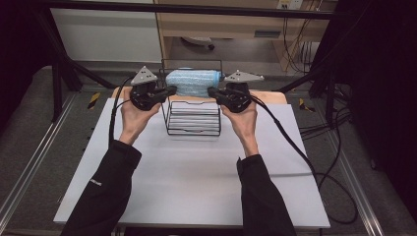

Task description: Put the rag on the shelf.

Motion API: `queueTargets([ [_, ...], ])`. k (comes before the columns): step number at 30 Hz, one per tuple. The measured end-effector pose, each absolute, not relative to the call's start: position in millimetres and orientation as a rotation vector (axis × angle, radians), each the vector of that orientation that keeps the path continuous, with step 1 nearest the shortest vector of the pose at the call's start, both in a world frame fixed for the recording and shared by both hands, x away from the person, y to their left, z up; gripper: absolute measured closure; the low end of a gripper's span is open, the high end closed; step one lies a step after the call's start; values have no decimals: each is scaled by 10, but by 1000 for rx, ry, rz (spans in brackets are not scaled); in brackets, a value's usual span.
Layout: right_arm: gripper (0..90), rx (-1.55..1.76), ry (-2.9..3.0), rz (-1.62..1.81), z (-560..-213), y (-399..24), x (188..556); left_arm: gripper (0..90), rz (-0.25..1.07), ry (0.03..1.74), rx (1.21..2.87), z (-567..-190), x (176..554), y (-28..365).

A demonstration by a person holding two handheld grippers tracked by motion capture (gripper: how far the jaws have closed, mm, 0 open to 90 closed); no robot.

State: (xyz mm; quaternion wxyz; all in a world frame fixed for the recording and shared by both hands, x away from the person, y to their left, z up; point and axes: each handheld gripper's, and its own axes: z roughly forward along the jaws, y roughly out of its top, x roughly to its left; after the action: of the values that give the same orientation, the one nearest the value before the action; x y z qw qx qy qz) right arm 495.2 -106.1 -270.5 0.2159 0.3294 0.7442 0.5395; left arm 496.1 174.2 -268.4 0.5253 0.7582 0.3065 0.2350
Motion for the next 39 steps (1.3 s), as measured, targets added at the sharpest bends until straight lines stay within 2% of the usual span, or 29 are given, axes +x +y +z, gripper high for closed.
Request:
queueTargets([
  [6, 858, 932, 2056, 1498, -2712, -1052, 4973, 900, 553, 739, 1807, -2685, 4959, 1749],
  [12, 801, 889, 2059, 1511, -2672, -1078, 4863, 897, 548, 725, 1802, -2649, 4880, 1792],
  [23, 727, 895, 2029, 1546, -2536, -1212, 4728, 850, 547, 727, 1794, -2520, 4782, 1844],
  [39, 648, 899, 2005, 1580, -2380, -1304, 4618, 715, 586, 740, 1782, -2362, 4669, 1915],
])
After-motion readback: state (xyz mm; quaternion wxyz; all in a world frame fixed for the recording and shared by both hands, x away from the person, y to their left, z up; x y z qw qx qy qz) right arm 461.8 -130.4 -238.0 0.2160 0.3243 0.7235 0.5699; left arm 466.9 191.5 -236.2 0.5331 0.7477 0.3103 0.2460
